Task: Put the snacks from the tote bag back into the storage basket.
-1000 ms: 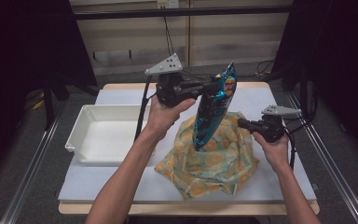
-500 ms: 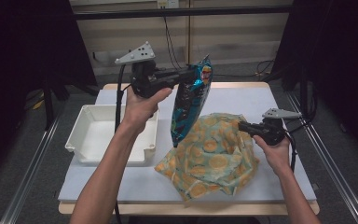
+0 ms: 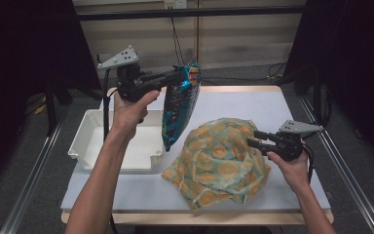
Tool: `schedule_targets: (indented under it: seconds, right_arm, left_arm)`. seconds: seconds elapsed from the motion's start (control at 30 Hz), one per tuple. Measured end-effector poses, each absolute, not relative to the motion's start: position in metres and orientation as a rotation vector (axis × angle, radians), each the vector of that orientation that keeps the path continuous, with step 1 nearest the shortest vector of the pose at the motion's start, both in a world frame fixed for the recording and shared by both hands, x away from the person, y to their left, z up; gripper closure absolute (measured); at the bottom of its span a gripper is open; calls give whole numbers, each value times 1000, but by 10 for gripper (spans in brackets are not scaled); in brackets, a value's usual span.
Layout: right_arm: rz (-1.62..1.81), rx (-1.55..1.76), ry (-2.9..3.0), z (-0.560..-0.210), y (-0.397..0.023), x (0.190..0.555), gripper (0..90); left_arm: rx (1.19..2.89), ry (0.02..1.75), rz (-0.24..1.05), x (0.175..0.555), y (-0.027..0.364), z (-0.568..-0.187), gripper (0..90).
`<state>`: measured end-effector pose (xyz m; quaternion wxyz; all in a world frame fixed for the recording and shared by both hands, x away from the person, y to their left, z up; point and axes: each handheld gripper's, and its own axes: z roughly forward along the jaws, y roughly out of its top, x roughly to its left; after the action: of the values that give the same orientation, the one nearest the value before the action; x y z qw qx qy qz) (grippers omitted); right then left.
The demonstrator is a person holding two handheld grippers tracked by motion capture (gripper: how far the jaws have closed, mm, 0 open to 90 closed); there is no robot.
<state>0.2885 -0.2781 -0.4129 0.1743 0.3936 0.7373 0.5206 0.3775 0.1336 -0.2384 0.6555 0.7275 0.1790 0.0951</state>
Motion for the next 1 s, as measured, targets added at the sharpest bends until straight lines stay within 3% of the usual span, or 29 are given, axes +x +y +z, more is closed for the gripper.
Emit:
schedule_targets:
  seconds: [0.47,1.0]
  right_arm:
    - [1466,1146,2019,-415,-285,232,248]
    - [1431,1201,2005,-427,-284,191,225]
  left_arm:
    - [1673,469,271,371,167,-241,888]
    - [1645,525,362,373,214,-228,888]
